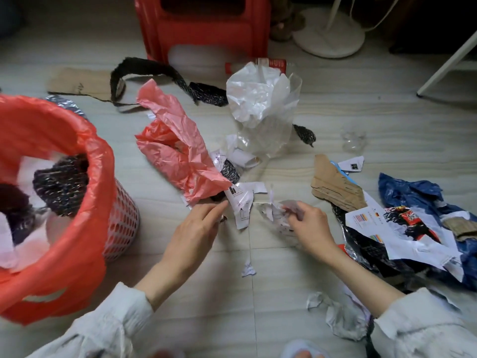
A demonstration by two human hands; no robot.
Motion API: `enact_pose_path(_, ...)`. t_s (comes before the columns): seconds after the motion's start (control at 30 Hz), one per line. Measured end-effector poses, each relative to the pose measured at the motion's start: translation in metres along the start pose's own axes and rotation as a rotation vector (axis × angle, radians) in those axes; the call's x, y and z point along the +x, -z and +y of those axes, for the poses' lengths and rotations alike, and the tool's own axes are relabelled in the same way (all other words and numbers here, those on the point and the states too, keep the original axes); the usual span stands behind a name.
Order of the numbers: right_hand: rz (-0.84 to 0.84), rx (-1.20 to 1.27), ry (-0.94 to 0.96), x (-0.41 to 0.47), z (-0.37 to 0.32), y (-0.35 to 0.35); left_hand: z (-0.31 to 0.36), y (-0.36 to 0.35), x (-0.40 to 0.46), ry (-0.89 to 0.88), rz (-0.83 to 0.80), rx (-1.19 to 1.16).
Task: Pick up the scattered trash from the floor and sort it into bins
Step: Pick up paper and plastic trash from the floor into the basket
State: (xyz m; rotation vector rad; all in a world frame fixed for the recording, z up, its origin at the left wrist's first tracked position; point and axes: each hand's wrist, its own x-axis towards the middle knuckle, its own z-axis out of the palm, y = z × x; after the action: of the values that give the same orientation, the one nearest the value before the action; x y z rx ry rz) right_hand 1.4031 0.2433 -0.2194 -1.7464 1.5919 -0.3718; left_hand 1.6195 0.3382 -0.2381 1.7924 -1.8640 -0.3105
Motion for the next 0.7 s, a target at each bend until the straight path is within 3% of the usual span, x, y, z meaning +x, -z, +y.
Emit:
enact_pose_path(0.13, -0.035, 0.296, -0.110, -0.002, -0.033, 0.008, 0.009, 0.033, 0.006, 0.012, 0.152, -0.027)
enact_pose_path(0.23, -0.046, 0.431, -0.076, 0.002, -0.069, 0.017, 0.015, 0.065, 0.019, 0.024, 0.278, -0.038)
enact_pose_path(0.37, -0.151, 0.406, 0.184, 0.009, -0.147, 0.027, 0.018, 0.124, 0.035, 0.055, 0.492, -0.011)
enact_pose_path(0.57, -0.343, 0.644, 0.423, 0.000, -0.273, 0.020, 0.001, 0.216, 0.022, 0.208, 0.889, 0.087)
enact_pose_path(0.63, -0.379, 0.655, 0.514, -0.013, -0.301, 0.004, -0.009, 0.230, 0.008, 0.252, 0.892, 0.135)
enact_pose_path(0.7, -0.303, 0.468, 0.696, -0.027, -0.316, -0.022, -0.021, 0.234, -0.009, 0.298, 0.811, 0.198)
